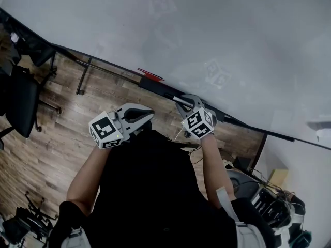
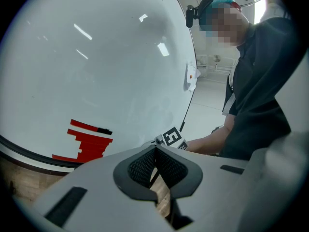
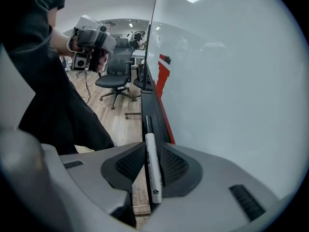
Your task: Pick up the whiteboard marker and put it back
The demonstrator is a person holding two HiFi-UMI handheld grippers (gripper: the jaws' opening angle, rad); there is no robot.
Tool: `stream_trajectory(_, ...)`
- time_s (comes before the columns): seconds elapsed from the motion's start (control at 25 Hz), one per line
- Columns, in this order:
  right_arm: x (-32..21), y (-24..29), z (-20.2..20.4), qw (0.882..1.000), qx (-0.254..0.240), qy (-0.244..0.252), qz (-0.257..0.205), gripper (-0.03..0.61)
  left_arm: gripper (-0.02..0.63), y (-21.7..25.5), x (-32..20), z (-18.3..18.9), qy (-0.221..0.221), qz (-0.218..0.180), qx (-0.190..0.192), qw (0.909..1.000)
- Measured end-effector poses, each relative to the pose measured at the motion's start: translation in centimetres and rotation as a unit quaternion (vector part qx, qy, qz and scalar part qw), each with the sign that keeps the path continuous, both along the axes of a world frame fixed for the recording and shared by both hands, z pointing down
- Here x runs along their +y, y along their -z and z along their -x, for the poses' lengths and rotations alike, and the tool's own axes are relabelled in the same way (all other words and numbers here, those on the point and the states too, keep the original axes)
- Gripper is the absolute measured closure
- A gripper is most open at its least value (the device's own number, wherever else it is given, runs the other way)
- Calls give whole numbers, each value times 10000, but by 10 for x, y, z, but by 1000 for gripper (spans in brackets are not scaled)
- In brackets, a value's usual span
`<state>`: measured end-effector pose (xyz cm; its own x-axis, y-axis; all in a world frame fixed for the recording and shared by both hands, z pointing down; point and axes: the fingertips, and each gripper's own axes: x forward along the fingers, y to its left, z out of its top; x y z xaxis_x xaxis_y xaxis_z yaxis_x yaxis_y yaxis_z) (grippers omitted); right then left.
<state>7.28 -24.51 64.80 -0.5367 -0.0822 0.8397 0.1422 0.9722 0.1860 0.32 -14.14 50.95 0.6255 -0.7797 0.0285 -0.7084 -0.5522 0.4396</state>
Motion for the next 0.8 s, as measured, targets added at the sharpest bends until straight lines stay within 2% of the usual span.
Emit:
stream_trajectory(0.28,1,-2,0,9993,7,-117,344,492,603,0,1,0,15,2,5,10000)
stream_trajectory(0.8,2,-6,2,9998,28,143,151,503,603,-9,5,-1,21,64,-14,10000)
